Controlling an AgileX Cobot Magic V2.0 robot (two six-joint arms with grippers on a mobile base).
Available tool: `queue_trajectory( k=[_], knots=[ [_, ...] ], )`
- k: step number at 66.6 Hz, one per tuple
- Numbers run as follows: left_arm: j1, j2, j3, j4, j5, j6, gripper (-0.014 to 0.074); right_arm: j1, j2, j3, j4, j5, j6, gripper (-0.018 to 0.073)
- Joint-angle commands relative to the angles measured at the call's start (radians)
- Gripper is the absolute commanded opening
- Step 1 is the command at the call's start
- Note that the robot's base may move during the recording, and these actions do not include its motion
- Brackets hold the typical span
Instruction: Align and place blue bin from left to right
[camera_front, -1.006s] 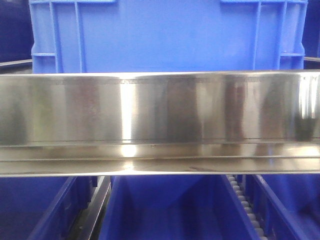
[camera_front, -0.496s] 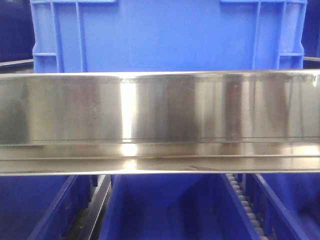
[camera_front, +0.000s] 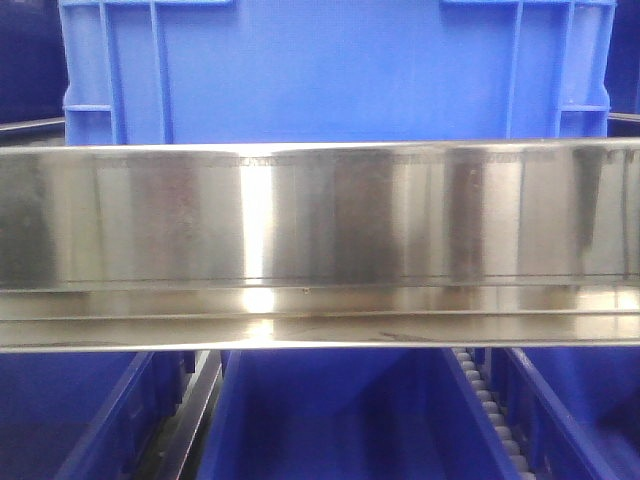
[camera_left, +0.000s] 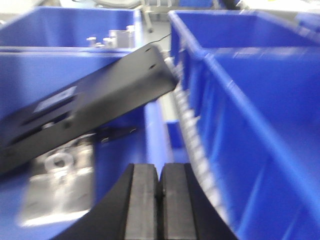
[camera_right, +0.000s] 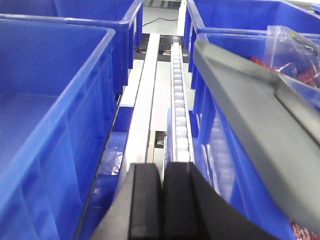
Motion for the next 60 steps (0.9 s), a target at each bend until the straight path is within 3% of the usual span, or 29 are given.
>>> queue_trajectory(
  k=[1,18,29,43,52,60],
  knots=[
    [-0.007,0.009,-0.029,-0.064,-0.08,-0.004,-0.0111,0.003,0.038,-0.07,0.002,0.027,-0.007,-0.0066],
    [-0.007,0.018,-0.045,-0.06,-0.156,-0.004,-0.0111,0.004,0.172,-0.238,0.002,0.111,-0.006,-0.0066],
    [-0.02,0.066,-0.119,-0.06,-0.064,-0.004,-0.0111,0.013,0.281,-0.357,0.002,0.182,0.016,-0.0066],
    [-0.112,0.215,-0.306,-0.024,0.015,-0.004,-0.0111,0.073,0.439,-0.523,-0.001,0.221,0.072,-0.0066],
    [-0.153,0.336,-0.428,-0.013,0.049,-0.018,-0.0111,0.126,0.546,-0.648,-0.06,0.29,0.16,-0.0066],
    [-0.175,0.455,-0.555,0.019,0.114,-0.105,-0.0111,0.191,0.651,-0.79,-0.187,0.406,0.242,-0.0066]
  ],
)
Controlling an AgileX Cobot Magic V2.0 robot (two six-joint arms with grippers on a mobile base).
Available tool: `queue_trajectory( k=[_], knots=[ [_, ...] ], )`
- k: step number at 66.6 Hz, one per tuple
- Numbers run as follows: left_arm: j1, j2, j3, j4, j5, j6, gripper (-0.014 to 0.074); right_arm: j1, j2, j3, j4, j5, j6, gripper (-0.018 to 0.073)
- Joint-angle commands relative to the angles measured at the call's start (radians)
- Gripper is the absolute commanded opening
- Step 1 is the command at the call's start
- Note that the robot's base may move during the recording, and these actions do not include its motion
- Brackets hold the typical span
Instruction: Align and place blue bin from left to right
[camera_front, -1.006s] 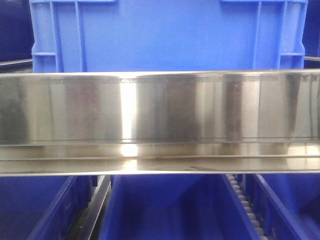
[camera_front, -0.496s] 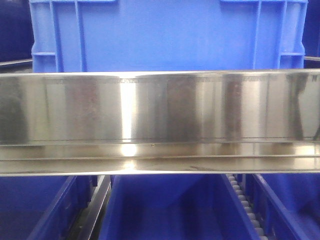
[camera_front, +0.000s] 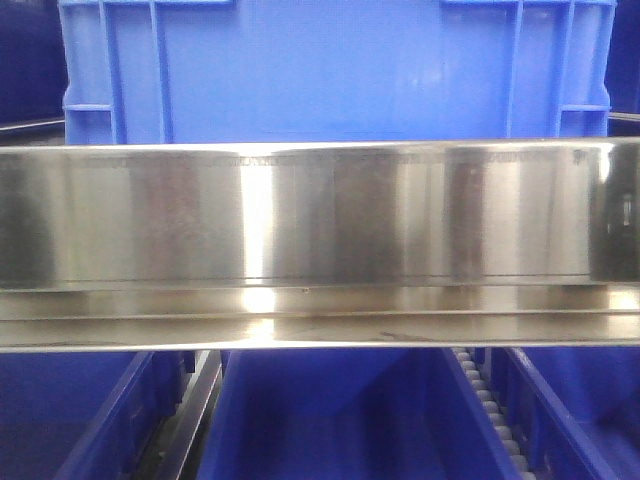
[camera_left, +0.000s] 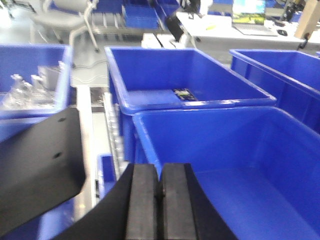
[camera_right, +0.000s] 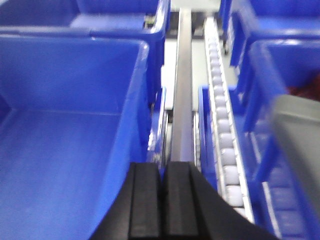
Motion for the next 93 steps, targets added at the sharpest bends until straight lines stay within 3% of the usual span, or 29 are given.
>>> queue_trajectory(
  k=[1,17,44,47,55,59,93],
  knots=[
    [-0.019,0.081,-0.095,0.029,0.054,-0.062,-0.0111,0.044,0.07,-0.104,-0.109,0.077,0.068,-0.0066],
    [-0.042,0.235,-0.285,0.103,0.252,-0.161,-0.0111,0.109,0.228,-0.317,-0.149,0.187,0.093,-0.0066],
    [-0.042,0.242,-0.292,0.109,0.283,-0.163,-0.0111,0.109,0.338,-0.412,-0.149,0.258,0.101,-0.0062],
    [-0.042,0.242,-0.292,0.109,0.283,-0.163,-0.0111,0.109,0.338,-0.412,-0.149,0.26,0.101,-0.0025],
    [-0.042,0.242,-0.292,0.109,0.285,-0.163,-0.0111,0.109,0.345,-0.412,-0.149,0.267,0.101,0.0248],
    [-0.042,0.242,-0.292,0.109,0.285,-0.163,-0.0111,0.109,0.351,-0.412,-0.149,0.276,0.101,0.0307],
    [-0.042,0.246,-0.292,0.109,0.343,-0.163,-0.0111,0.109,0.425,-0.412,-0.142,0.278,0.101,0.0307]
  ],
)
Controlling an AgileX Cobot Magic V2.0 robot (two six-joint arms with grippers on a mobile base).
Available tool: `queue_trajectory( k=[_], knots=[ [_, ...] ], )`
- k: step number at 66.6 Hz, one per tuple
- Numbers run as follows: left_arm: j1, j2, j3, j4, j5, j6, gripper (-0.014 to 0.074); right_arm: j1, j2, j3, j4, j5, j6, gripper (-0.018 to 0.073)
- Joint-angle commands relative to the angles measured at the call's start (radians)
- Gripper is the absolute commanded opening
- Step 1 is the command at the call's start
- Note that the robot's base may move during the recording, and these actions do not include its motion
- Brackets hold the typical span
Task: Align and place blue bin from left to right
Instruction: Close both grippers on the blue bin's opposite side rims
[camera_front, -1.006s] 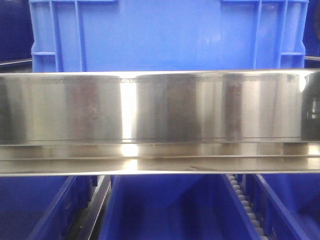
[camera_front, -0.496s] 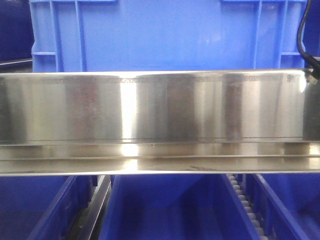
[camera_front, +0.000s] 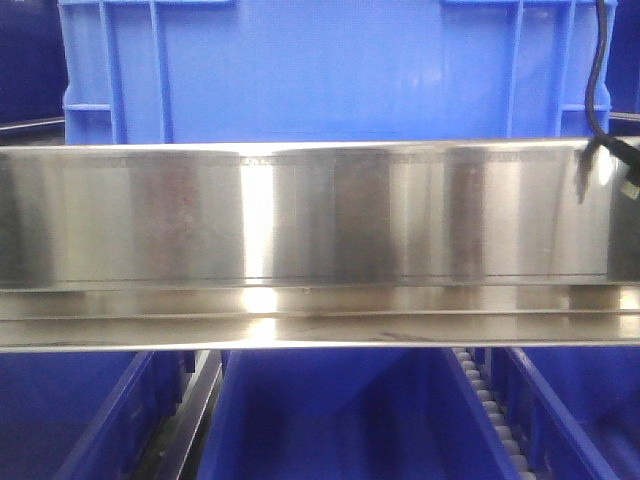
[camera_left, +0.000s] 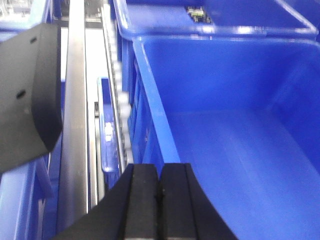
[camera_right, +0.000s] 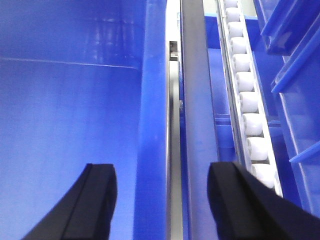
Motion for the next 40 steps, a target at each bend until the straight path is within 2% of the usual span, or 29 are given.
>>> queue_trajectory(
  k=[1,29,37,40],
  knots=[
    [-0.006,-0.004,-0.011,-0.001,0.007,-0.006,-0.0111,0.0,0.011,-0.007,-0.006,-0.017,0.001,0.0307],
    [-0.006,-0.002,-0.011,-0.003,0.03,-0.006,-0.0111,0.0,0.047,-0.007,0.047,-0.012,0.004,0.0307],
    [-0.038,-0.002,-0.011,0.019,0.03,-0.016,-0.0104,0.0,0.047,-0.007,0.047,-0.009,0.004,0.0307],
    [-0.057,0.0,-0.011,0.042,0.028,-0.039,-0.0071,0.0,0.047,-0.007,0.047,-0.009,0.004,0.0307]
  ],
)
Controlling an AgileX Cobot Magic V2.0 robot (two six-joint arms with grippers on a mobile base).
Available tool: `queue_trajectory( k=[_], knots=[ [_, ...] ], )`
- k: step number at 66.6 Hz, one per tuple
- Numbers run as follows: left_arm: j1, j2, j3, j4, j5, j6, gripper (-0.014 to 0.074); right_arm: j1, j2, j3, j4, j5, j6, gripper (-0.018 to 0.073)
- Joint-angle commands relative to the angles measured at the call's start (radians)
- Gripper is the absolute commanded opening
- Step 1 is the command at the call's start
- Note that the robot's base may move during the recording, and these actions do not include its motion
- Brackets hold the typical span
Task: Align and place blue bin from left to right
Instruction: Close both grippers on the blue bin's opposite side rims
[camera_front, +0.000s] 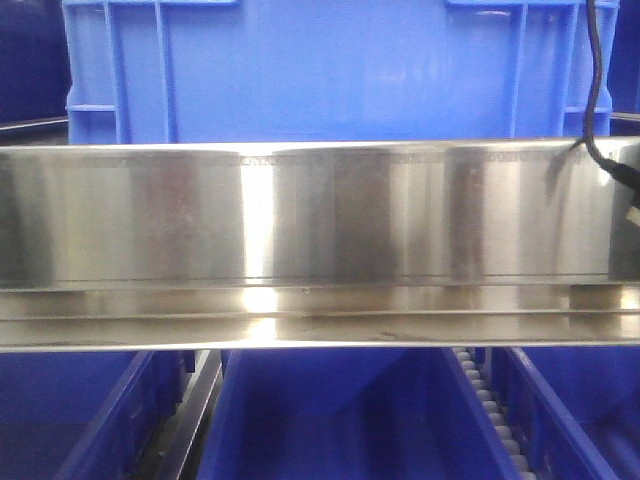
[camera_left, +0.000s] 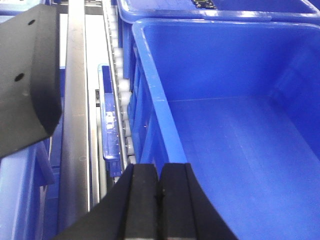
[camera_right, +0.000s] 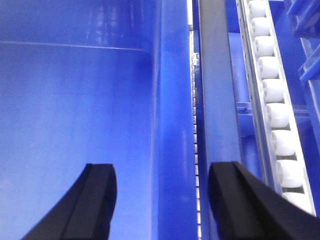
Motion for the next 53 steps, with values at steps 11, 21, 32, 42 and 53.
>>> queue_trajectory(
  k=[11,21,32,42,53],
  knots=[
    [-0.119,0.023,-0.014,0.191,-0.058,-0.162,0.0128,0.0,-0.002,-0.007,0.004,0.002,0.003,0.0307],
    [-0.18,0.075,-0.046,0.316,-0.056,-0.242,0.0232,0.0,-0.002,-0.007,0.004,0.004,0.003,0.0307],
    [-0.203,0.144,-0.112,0.415,-0.017,-0.338,0.0269,0.0,-0.002,-0.007,0.004,0.012,0.003,0.0307],
    [-0.2,0.201,-0.166,0.421,0.048,-0.342,0.0328,0.0,-0.002,-0.007,0.004,0.012,0.003,0.0307],
    [-0.2,0.236,-0.175,0.421,0.05,-0.344,0.0332,0.0,-0.002,-0.007,0.004,0.012,0.003,0.0307]
  ],
)
